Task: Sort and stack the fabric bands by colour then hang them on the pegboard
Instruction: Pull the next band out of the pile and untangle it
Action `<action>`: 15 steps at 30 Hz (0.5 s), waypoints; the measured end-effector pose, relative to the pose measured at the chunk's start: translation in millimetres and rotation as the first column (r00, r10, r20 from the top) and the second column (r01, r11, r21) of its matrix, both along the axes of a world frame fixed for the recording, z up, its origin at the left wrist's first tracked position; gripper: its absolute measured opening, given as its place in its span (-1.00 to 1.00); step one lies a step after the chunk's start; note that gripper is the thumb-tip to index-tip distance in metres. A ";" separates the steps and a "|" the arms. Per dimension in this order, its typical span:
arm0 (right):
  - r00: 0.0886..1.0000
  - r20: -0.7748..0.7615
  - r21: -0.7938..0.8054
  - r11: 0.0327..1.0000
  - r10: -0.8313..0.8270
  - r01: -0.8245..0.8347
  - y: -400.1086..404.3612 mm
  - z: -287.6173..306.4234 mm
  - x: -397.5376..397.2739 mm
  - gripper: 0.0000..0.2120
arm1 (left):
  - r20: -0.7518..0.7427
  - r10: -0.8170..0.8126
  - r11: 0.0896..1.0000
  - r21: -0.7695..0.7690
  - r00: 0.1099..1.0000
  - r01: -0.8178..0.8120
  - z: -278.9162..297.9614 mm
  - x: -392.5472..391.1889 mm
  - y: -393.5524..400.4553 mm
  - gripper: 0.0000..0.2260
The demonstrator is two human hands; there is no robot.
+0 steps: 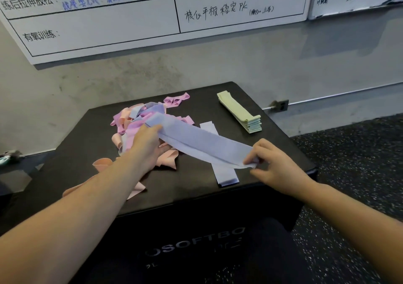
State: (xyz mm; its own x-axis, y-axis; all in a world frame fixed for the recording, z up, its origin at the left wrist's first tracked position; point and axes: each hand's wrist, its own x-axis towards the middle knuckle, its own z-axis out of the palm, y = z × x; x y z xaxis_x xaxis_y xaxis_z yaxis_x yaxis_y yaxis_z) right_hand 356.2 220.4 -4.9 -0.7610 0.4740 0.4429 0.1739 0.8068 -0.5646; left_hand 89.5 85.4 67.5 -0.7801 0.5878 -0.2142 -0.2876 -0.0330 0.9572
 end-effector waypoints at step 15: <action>0.989 -0.078 0.091 0.989 0.123 -0.115 33.2 -27.4 6.9 -0.72 | -0.229 -0.064 0.983 -0.182 0.971 0.022 -40.8 -37.0 63.6 -0.78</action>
